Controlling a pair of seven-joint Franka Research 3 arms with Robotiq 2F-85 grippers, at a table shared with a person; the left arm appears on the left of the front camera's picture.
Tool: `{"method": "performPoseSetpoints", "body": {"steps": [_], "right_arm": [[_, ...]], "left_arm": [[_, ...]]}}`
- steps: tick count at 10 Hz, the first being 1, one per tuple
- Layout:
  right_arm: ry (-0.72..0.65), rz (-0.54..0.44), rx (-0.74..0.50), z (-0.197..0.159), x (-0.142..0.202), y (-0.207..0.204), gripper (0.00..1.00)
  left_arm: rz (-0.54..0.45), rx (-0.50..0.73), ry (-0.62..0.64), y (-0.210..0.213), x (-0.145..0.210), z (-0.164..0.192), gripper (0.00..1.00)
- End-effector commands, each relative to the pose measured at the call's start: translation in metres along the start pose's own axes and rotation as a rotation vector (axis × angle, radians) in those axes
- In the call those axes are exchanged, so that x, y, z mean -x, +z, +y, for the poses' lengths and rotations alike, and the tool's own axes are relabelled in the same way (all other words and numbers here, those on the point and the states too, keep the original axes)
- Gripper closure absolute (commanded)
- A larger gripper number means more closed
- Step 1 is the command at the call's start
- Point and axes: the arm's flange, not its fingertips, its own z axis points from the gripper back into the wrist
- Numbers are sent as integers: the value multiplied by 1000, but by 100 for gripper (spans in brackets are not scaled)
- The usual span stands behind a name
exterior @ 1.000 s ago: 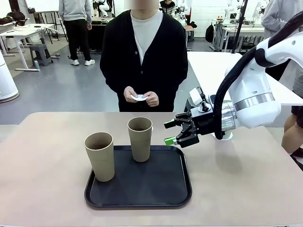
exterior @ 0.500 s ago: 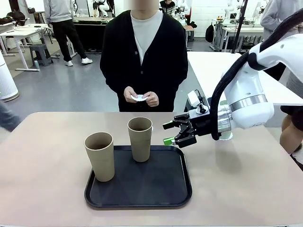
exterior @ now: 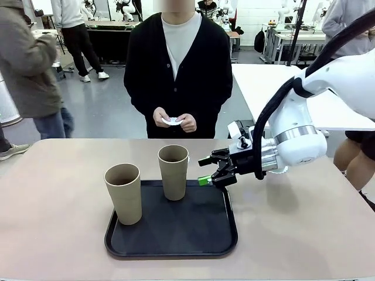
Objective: Place coasters on the table and set cups on them.
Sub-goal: Take one Reusable plastic cup from the Flat Tray and place it on a coaster set by the human.
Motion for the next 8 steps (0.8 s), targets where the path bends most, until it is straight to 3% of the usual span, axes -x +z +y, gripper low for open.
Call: {"method": "performPoseSetpoints", "body": {"steps": [1, 8], "right_arm": [[13, 11, 17, -3, 3, -21, 0], [41, 12, 15, -6, 5, -53, 0]], "left_arm": [[-4, 14, -7, 1, 1, 0, 0], [-4, 14, -7, 1, 1, 0, 0]]}}
